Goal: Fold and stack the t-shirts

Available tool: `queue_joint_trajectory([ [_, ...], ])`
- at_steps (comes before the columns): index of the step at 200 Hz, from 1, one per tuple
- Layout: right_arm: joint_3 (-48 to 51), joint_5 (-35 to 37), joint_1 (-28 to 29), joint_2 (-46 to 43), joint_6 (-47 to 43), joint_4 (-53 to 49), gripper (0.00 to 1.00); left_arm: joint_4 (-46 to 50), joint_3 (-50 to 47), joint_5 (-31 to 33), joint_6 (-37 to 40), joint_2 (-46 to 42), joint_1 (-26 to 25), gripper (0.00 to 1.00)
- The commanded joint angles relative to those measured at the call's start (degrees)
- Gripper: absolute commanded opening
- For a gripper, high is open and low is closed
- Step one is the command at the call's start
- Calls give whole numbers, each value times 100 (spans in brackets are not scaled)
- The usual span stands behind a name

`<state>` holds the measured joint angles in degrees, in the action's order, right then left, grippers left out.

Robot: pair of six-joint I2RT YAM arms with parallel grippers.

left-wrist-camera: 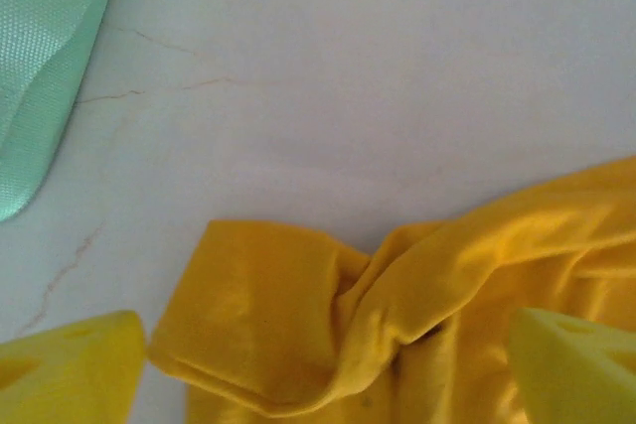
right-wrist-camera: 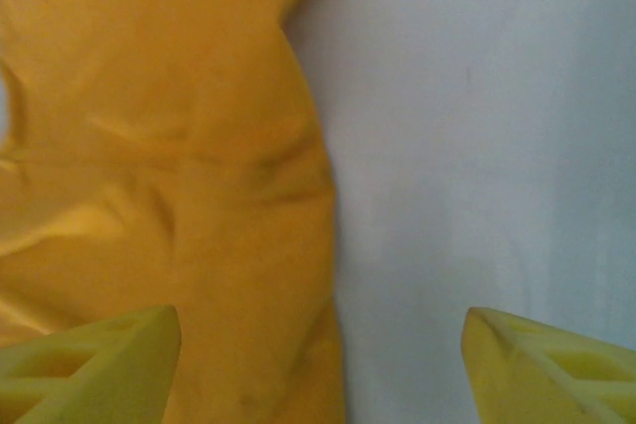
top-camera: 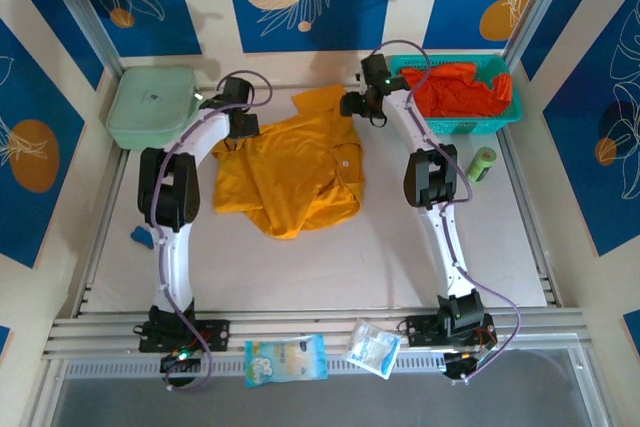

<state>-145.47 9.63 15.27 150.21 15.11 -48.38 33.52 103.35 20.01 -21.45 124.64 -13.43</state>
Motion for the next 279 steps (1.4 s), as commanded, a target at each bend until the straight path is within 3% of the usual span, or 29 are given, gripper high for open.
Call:
queue_joint_trajectory([
  [1,912,204,210,-1106,215,72,75,107,-394,-79,28,-758,2,99],
  [55,5020,921,1177,-3809,1126,979,74,761,-2115,-339,-615,-2251,-4,100],
  [89,6503,1110,1689,-4479,2248,812,69,398,-3235,-555,-980,-2525,3,90],
  [112,6871,1107,1845,-4483,2685,775,62,275,-3430,-677,-1086,-2369,4,83],
  [152,7384,1345,2171,-4586,3443,619,59,28,-3744,-738,-1167,-2256,12,83],
  [178,7831,1230,2076,-4628,3836,857,59,-199,-3827,-838,-1202,-2086,23,83],
  [206,7971,960,1912,-4430,3948,1158,51,-349,-3807,-924,-1253,-1884,20,81],
  [247,7896,867,1772,-4117,4025,1409,35,-460,-3798,-912,-1220,-1806,25,65],
  [267,7841,924,1711,-4052,4005,1381,24,-421,-3726,-894,-1167,-1705,25,50],
  [279,7841,1007,1653,-4052,3966,1305,13,-409,-3701,-880,-1144,-1670,29,37],
])
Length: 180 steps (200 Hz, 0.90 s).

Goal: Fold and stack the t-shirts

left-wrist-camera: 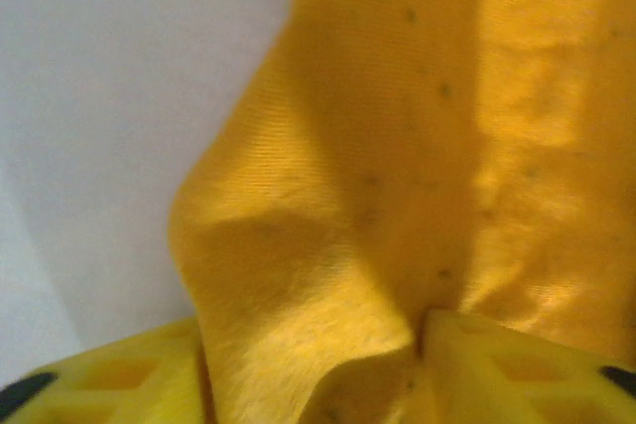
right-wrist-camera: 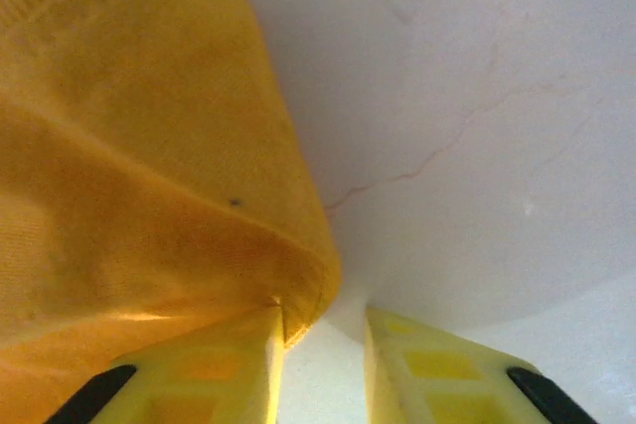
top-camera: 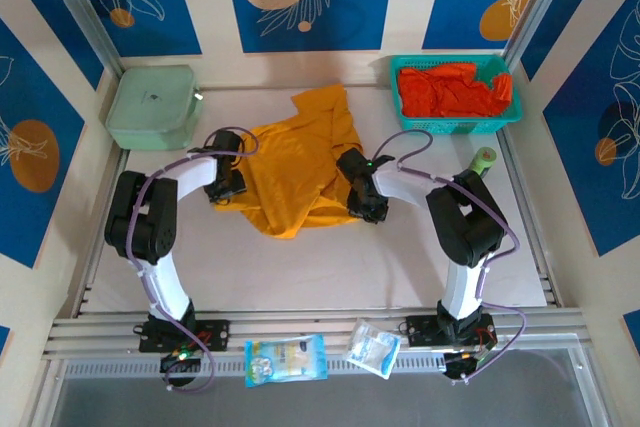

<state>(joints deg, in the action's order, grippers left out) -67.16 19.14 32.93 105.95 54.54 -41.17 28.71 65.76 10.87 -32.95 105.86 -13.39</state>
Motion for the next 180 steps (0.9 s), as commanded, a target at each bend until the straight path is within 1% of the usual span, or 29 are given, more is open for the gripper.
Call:
queue_joint_trajectory([
  [1,14,60,-121,369,17,570,12,73,64,35,7,216,27,36],
  [12,56,145,-216,343,-48,491,0,73,72,37,28,241,32,25],
  [23,158,225,-351,263,-120,390,0,95,76,46,47,237,40,16],
  [37,362,382,-556,56,-272,276,0,147,104,84,77,190,56,9],
  [78,786,1026,-1388,-789,-782,-342,0,388,202,304,196,-45,72,8],
  [108,610,1304,-1931,-1192,-1139,-523,0,512,299,354,228,-138,68,9],
  [123,361,1426,-2109,-1211,-1280,-588,0,529,348,328,261,-167,78,15],
  [134,111,1514,-2206,-1143,-1351,-672,0,530,394,298,295,-190,71,21],
  [145,-111,1628,-2223,-1071,-1400,-762,0,539,428,263,347,-243,67,30],
  [152,-216,1646,-2219,-1038,-1425,-811,1,545,452,242,377,-294,71,41],
  [169,-269,1516,-2088,-1095,-1460,-832,26,573,445,190,411,-480,60,68],
  [174,-234,1469,-2019,-1130,-1451,-825,33,587,430,164,420,-542,57,73],
  [180,-190,1417,-1936,-1178,-1431,-843,41,613,413,140,422,-630,56,77],
])
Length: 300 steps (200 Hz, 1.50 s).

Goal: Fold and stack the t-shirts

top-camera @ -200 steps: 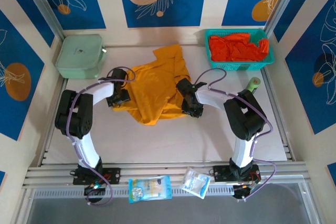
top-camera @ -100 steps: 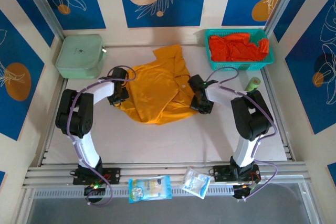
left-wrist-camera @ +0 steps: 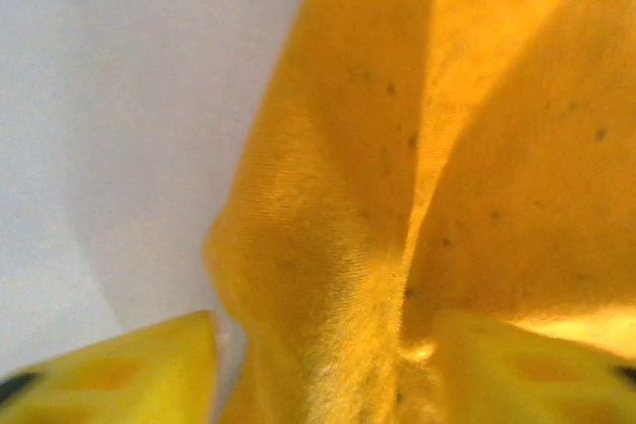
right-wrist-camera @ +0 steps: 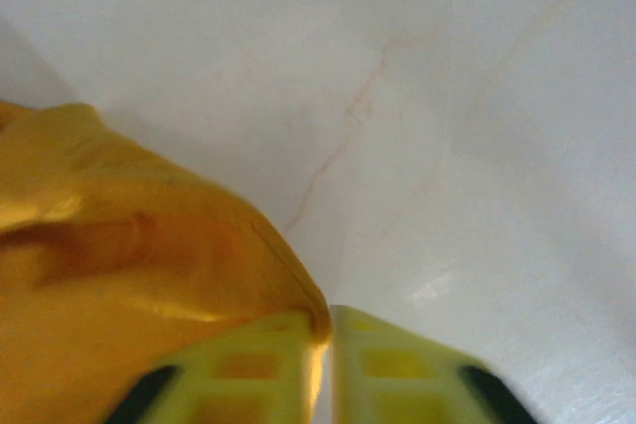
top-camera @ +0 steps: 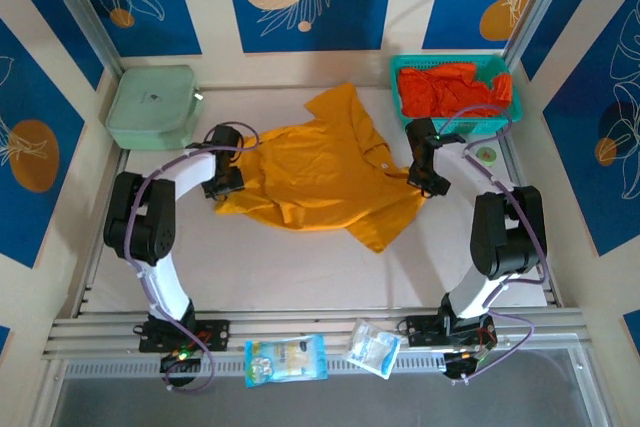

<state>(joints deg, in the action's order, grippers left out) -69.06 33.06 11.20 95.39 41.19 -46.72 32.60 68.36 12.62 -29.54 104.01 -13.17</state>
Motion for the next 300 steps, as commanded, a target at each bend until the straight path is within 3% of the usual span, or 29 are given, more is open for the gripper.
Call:
queue_joint_trajectory([
  [1,8,21,252,-129,-90,-286,42,231,152,-38,80,-461,29,78],
  [19,218,-127,562,-287,109,-414,50,311,100,-124,66,-704,19,82],
  [51,753,-842,1424,-574,652,-330,48,424,-69,-350,-56,-889,16,82],
  [83,827,-1634,2297,-326,1030,27,48,229,-181,-322,-130,-686,24,80],
  [130,534,-1695,2624,555,1128,213,48,25,436,-105,-68,78,42,79],
  [145,573,-1817,2649,782,1160,327,40,25,765,-50,-33,452,45,77],
  [172,948,-2099,2689,875,1368,532,15,36,1337,-93,0,1074,96,75],
  [203,1561,-2099,2721,457,1570,420,9,244,2003,-106,60,1652,147,74],
  [264,1914,-1347,2391,-723,1505,-971,10,465,2420,-168,177,1980,194,73],
  [300,815,-1182,2766,-785,1097,-1235,35,513,2227,-467,211,1659,199,73],
])
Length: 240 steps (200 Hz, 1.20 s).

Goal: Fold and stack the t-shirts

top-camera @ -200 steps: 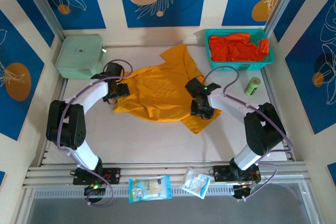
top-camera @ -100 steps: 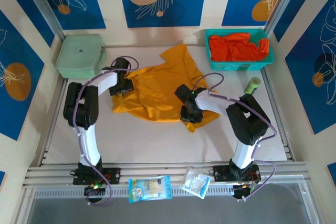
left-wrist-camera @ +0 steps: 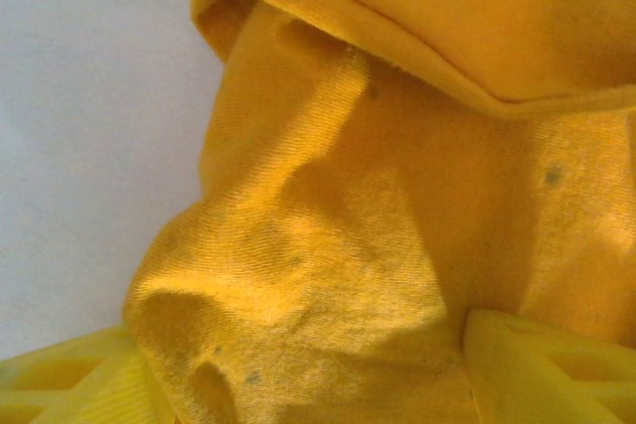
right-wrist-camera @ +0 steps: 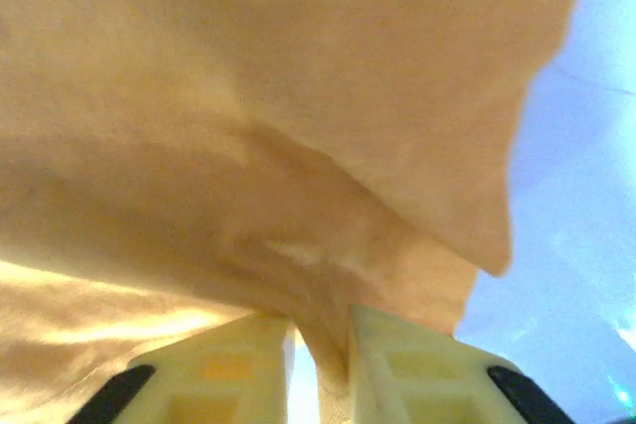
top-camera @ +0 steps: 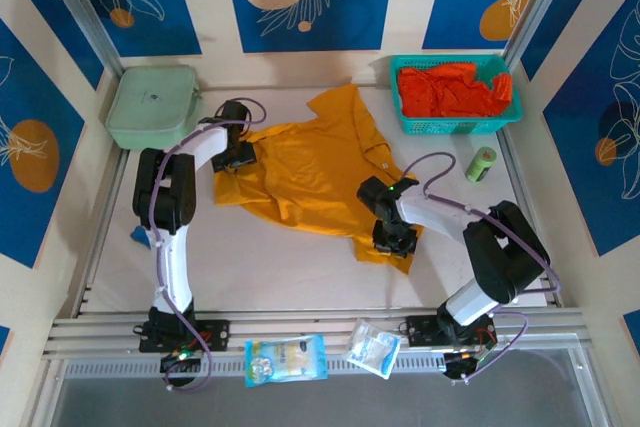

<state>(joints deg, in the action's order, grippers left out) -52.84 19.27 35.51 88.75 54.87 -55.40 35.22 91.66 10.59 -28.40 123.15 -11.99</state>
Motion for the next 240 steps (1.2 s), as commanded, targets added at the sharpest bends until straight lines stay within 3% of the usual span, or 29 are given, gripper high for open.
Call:
queue_joint_trajectory([
  [1,-851,190,361,-117,-295,-358,35,258,-108,-283,102,-269,77,73],
  [25,-1954,-222,972,409,-1010,-3,47,412,-139,-454,181,-528,74,75],
  [70,-3738,-559,1828,2141,-2802,737,47,618,-3,-419,368,-817,79,81],
  [118,-5114,-951,2083,3567,-4498,1280,51,816,587,-367,553,-407,143,82],
  [191,-7165,-964,1938,5343,-5093,270,53,921,1098,-572,643,374,148,80],
  [217,-7521,-969,1923,5617,-5101,-3,47,919,1126,-637,661,602,144,79],
  [240,-7624,-966,1916,5619,-5083,-74,36,922,1144,-663,674,800,152,78],
])
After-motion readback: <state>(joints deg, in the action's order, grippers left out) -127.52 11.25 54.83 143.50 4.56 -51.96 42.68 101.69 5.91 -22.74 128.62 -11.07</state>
